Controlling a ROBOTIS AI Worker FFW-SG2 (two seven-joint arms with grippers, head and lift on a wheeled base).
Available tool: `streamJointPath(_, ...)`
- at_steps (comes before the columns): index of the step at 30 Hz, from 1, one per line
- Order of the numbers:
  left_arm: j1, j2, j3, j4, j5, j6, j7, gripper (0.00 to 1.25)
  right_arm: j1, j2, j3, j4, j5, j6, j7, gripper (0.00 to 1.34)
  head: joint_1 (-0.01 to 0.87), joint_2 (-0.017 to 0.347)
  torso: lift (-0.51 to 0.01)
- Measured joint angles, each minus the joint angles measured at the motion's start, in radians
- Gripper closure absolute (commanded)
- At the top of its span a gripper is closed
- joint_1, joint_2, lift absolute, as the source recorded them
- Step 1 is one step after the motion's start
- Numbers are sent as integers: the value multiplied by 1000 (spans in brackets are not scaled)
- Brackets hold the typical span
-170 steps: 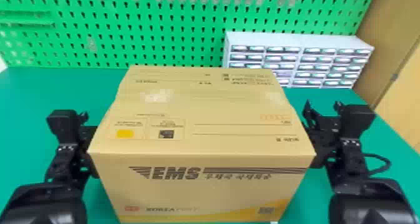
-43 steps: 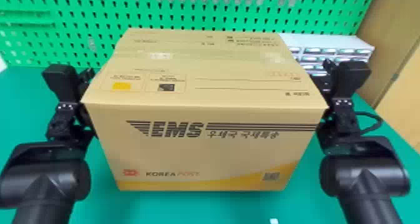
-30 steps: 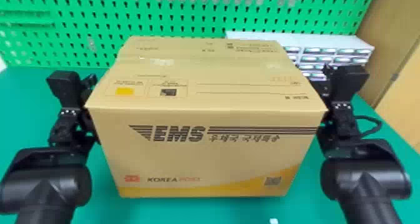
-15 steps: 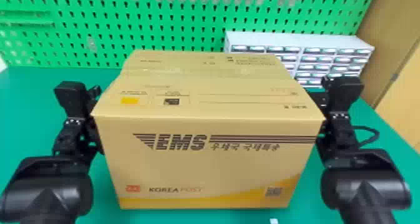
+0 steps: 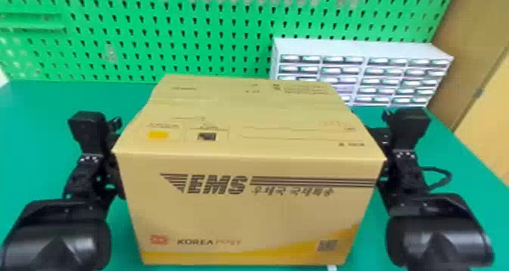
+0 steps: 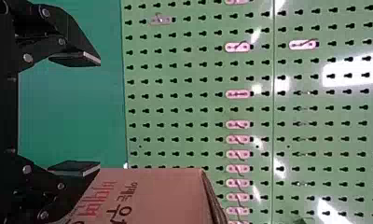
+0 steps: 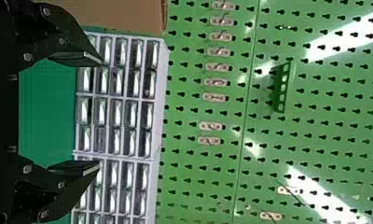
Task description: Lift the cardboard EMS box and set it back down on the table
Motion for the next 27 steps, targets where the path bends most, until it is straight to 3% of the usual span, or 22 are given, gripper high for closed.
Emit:
streamJointPath(16, 6, 0, 49, 38, -25, 8, 14, 463, 33, 9, -41, 28, -12, 11, 0, 479, 678, -14, -92)
streamJointPath(27, 2, 0, 92, 15, -25, 8, 14, 463, 66, 11, -115, -43, -23, 12, 0, 479, 678, -14, -92)
